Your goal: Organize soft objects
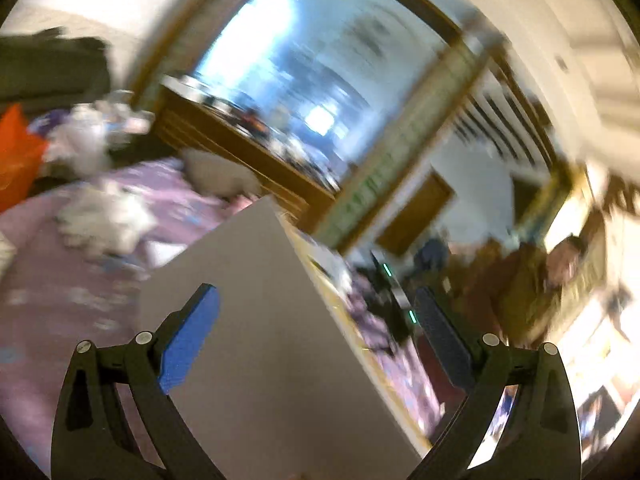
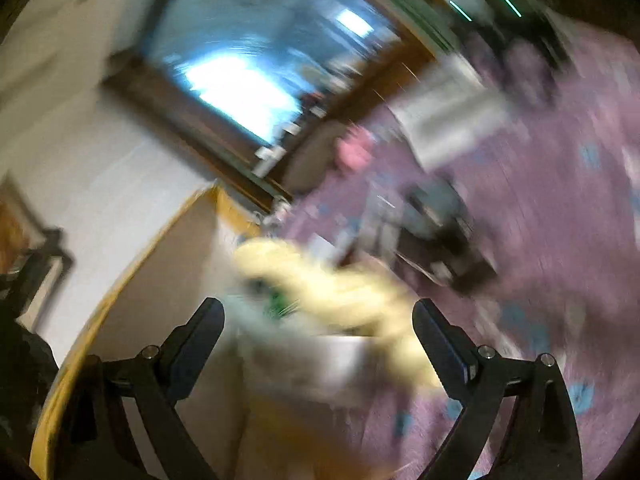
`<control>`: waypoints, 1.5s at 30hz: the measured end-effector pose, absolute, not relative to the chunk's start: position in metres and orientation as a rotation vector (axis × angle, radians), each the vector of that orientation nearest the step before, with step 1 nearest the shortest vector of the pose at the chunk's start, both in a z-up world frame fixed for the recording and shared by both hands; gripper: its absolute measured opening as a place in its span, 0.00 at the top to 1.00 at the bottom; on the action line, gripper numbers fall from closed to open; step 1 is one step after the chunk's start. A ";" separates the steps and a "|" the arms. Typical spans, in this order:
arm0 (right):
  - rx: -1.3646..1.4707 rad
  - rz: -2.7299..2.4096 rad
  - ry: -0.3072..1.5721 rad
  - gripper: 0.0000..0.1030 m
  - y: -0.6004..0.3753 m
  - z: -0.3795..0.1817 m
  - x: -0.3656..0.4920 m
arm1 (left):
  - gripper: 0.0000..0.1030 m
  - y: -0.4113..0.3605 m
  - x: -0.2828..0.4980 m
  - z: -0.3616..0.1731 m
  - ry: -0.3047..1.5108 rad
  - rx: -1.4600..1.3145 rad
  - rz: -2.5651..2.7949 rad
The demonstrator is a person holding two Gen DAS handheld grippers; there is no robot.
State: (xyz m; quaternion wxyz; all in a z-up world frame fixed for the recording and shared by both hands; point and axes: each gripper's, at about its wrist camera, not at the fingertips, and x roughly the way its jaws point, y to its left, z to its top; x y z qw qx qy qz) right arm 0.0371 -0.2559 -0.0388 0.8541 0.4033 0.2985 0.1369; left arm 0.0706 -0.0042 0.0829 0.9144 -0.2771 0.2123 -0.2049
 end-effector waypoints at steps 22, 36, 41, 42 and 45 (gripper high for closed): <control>1.294 0.484 0.840 0.10 -0.205 -0.054 0.138 | 0.04 0.014 0.058 0.145 0.338 -0.525 -0.501; 0.278 0.884 0.907 0.11 0.052 -0.056 0.145 | 0.04 0.304 -0.090 -0.003 0.263 -0.987 0.460; 0.252 0.900 0.856 0.11 0.016 -0.042 0.106 | 0.04 0.319 -0.070 -0.020 0.398 -0.828 0.521; 0.250 0.900 0.847 0.11 0.002 -0.042 0.099 | 0.04 0.311 -0.069 -0.023 0.426 -0.779 0.503; 0.213 0.836 0.805 0.10 -0.049 -0.043 0.065 | 0.04 0.276 -0.052 -0.007 0.493 -0.590 0.472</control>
